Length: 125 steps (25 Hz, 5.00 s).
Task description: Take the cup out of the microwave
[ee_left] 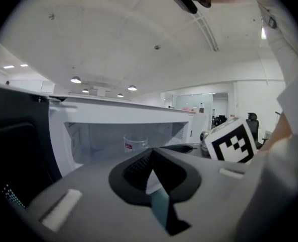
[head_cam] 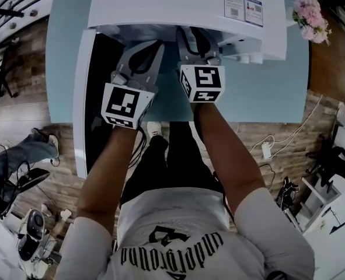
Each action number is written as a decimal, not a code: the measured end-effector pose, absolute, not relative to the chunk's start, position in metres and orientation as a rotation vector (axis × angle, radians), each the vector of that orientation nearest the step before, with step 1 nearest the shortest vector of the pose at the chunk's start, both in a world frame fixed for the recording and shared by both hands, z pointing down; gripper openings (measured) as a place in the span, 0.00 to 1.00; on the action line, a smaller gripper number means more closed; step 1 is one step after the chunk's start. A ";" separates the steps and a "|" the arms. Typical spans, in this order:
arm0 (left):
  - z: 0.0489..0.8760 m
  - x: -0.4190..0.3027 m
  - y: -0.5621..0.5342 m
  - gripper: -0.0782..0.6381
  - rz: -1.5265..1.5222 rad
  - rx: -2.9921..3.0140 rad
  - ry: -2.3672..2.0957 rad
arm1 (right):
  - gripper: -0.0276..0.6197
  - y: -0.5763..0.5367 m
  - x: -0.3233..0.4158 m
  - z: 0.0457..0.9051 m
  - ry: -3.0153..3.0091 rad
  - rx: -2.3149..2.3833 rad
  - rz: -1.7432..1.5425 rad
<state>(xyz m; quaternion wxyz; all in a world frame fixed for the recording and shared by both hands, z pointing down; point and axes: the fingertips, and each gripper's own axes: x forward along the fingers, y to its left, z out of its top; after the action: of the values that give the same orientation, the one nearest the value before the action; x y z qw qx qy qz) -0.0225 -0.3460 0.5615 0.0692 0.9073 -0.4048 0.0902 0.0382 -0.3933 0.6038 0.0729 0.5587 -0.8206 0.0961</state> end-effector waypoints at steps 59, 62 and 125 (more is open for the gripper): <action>0.567 -0.040 -0.334 0.18 0.262 2.646 -1.239 | 0.11 -0.366 0.044 0.593 -2.444 1.695 0.184; 0.566 -0.040 -0.331 0.18 0.260 2.646 -1.239 | 0.11 -0.360 0.044 0.591 -2.443 1.692 0.188; 0.385 -0.041 -0.142 0.18 0.110 2.857 -1.113 | 0.11 -0.130 0.102 0.375 -2.578 1.728 0.041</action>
<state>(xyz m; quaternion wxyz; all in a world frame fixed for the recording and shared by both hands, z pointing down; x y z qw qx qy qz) -0.0414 -0.1422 0.3847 0.0365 0.9306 -0.3625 0.0359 0.1021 -0.1299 0.3754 0.0188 0.5566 -0.8305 0.0132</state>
